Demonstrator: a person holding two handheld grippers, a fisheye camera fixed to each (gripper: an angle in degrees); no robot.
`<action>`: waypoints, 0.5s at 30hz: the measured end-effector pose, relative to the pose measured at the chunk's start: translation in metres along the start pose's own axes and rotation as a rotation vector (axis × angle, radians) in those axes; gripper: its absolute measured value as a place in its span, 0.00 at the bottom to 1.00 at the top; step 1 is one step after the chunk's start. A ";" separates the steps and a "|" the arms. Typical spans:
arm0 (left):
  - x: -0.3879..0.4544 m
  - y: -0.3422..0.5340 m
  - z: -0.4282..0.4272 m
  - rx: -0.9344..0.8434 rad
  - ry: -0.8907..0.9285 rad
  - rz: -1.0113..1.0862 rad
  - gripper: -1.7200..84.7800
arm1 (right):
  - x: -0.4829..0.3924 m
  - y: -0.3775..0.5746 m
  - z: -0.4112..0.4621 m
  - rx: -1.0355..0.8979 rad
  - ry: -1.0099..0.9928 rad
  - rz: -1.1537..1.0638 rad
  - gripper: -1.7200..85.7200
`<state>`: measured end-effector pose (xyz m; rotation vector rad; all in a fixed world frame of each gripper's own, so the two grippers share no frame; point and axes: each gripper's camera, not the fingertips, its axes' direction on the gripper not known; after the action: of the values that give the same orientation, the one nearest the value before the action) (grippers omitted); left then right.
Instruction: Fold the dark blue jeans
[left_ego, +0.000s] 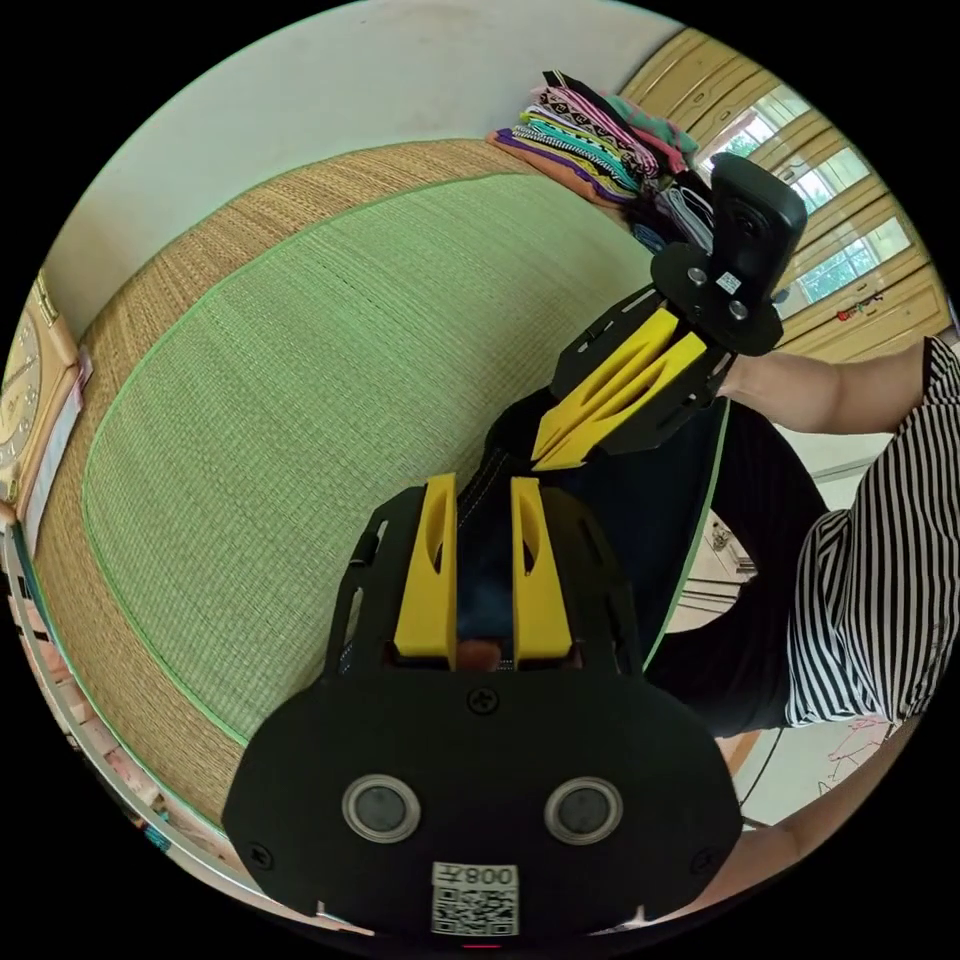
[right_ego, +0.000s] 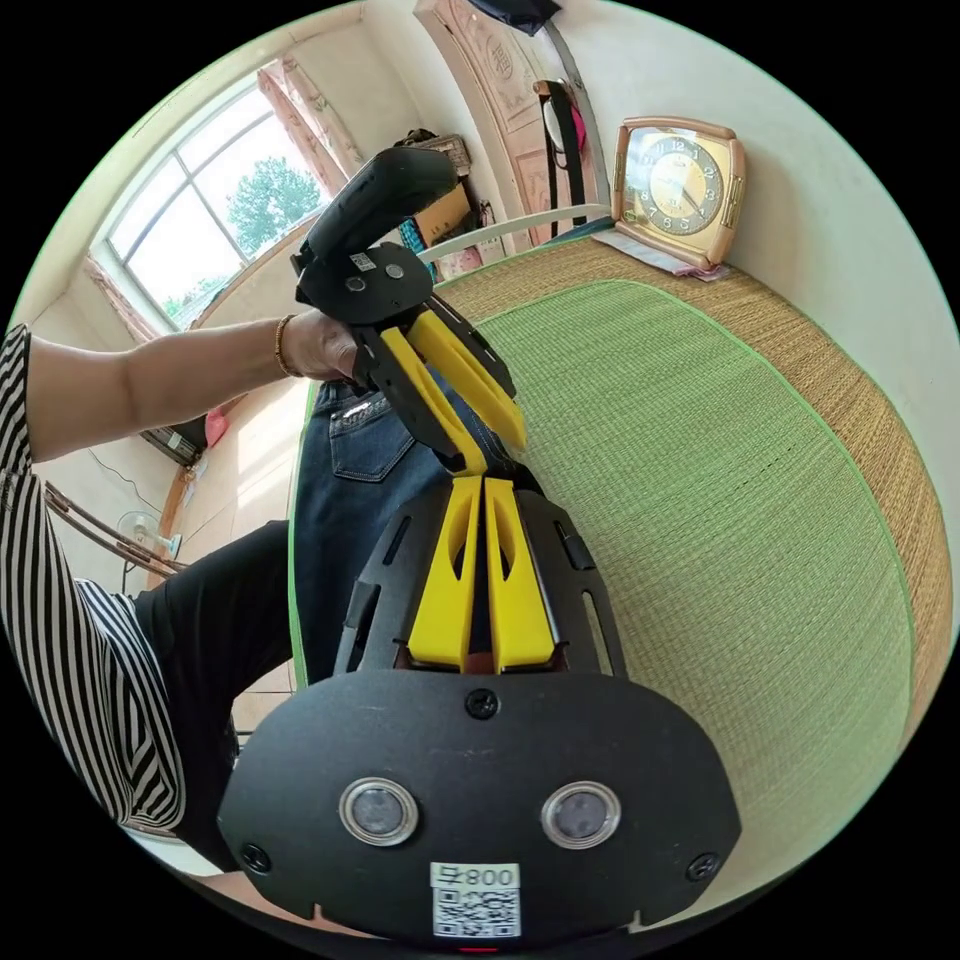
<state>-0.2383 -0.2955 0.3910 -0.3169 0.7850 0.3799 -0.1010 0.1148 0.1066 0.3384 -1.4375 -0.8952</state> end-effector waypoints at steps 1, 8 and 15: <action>-0.001 0.000 -0.002 -0.012 0.012 0.009 0.12 | 0.001 -0.002 0.001 0.000 -0.002 -0.002 0.02; -0.025 0.015 -0.031 -0.016 0.136 0.018 0.06 | 0.007 -0.023 0.009 0.045 0.046 0.026 0.02; -0.048 0.033 -0.038 -0.032 0.152 -0.068 0.04 | 0.010 -0.025 0.043 -0.004 0.116 0.079 0.02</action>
<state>-0.3079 -0.2919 0.3960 -0.4043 0.9149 0.3072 -0.1507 0.1050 0.1032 0.3232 -1.3331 -0.8021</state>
